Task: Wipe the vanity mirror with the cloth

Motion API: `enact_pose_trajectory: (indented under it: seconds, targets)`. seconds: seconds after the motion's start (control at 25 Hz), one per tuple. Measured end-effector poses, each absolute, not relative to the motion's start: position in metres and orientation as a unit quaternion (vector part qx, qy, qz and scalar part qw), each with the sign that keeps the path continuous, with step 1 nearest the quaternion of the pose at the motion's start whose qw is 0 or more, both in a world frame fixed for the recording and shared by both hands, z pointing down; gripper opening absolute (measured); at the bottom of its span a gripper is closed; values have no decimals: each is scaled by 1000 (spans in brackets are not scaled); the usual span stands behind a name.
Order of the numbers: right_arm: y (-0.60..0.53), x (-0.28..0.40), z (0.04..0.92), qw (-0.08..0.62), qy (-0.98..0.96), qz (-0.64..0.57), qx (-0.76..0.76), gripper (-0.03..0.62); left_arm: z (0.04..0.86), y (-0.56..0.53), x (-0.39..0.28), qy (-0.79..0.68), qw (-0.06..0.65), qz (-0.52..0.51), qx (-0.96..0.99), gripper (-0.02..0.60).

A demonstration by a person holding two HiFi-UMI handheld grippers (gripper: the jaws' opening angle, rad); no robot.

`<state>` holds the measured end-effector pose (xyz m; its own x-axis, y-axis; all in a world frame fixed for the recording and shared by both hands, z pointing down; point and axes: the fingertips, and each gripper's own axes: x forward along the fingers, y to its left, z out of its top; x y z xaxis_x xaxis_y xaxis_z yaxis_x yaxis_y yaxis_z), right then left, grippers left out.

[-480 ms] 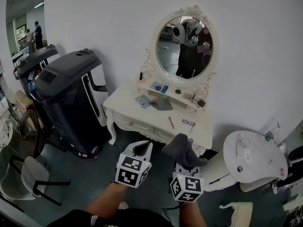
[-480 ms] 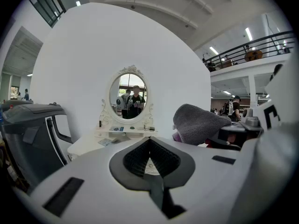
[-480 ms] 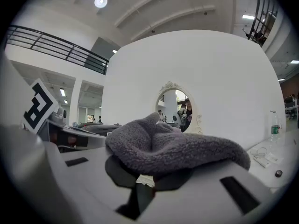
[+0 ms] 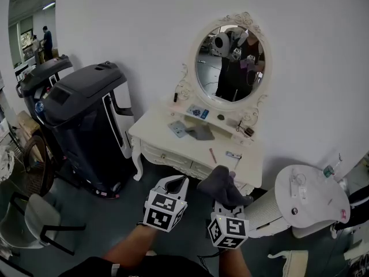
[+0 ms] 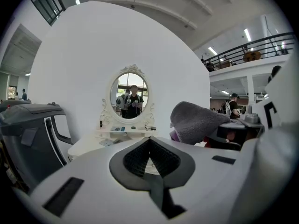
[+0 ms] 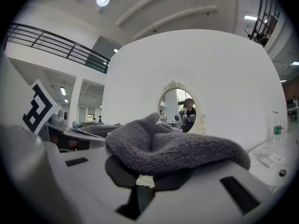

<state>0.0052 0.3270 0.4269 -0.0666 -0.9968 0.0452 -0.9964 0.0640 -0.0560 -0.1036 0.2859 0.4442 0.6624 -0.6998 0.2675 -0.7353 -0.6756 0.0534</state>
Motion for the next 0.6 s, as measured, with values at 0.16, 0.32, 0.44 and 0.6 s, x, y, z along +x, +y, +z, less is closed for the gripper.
enact_pose_trajectory:
  seconds: [0.16, 0.32, 0.44, 0.6]
  targets:
    - [317, -6, 421, 22, 721, -34, -691, 28, 443, 273, -119, -390, 73, 109, 911, 6]
    - [308, -19, 421, 20, 713, -30, -700, 28, 444, 259, -135, -380, 74, 107, 916, 6]
    - [302, -31, 425, 11, 707, -31, -707, 28, 452, 253, -144, -366, 74, 117, 920, 6]
    - [290, -41, 429, -5, 703, -32, -710, 28, 460, 241, -154, -359, 86, 121, 922, 6]
